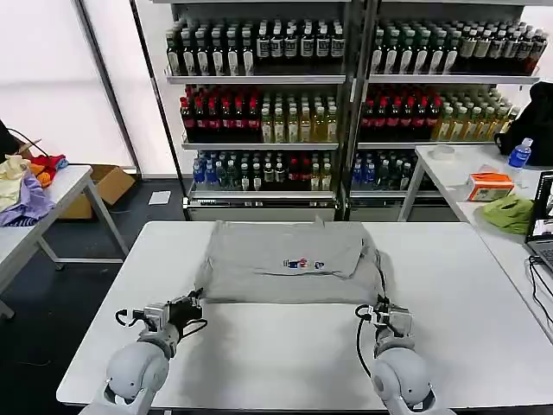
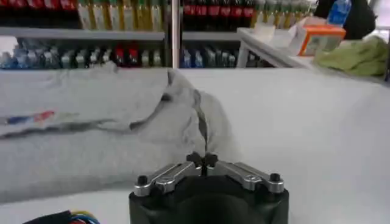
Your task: Fold and organize the clothes.
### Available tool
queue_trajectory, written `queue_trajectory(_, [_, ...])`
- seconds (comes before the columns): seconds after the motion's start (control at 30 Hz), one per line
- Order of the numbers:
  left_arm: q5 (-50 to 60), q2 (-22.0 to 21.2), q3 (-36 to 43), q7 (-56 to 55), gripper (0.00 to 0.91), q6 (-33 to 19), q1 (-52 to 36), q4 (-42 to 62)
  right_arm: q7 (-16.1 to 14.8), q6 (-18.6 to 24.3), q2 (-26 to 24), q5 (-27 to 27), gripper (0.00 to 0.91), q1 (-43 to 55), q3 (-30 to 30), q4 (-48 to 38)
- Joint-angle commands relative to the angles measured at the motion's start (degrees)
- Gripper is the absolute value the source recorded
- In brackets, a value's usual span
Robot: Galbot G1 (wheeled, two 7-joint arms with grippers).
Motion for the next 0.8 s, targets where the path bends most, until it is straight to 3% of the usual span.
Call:
queue_trajectory(0.03, [-0.2,1.9,-2.0,-1.0,0.010,-0.1,13.9,-14.0,0.4,0.3,-0.7,-2.6,0.000,-11.8,0.5,11.2])
queue_trajectory(0.27, [3.2,2.5,-3.4,-0.8,0.010,-1.5,25.4,-22.7,1.7,1.5,-1.1,-2.2,0.000,-22.3,0.8,16.1])
queue_trajectory(0.5, [9.0,1.8,-2.0,-3.3,0.010,-5.0,43.1,-30.1,3.5,2.2,-3.3,-2.0,0.000,-30.5,2.3,22.1])
queue_trajectory(0.8, [10.4,-0.2,-3.0,-4.5,0.010,-5.5,45.0,-31.3,5.1,2.3,-6.0,-1.8,0.000,-35.8,3.1,23.6])
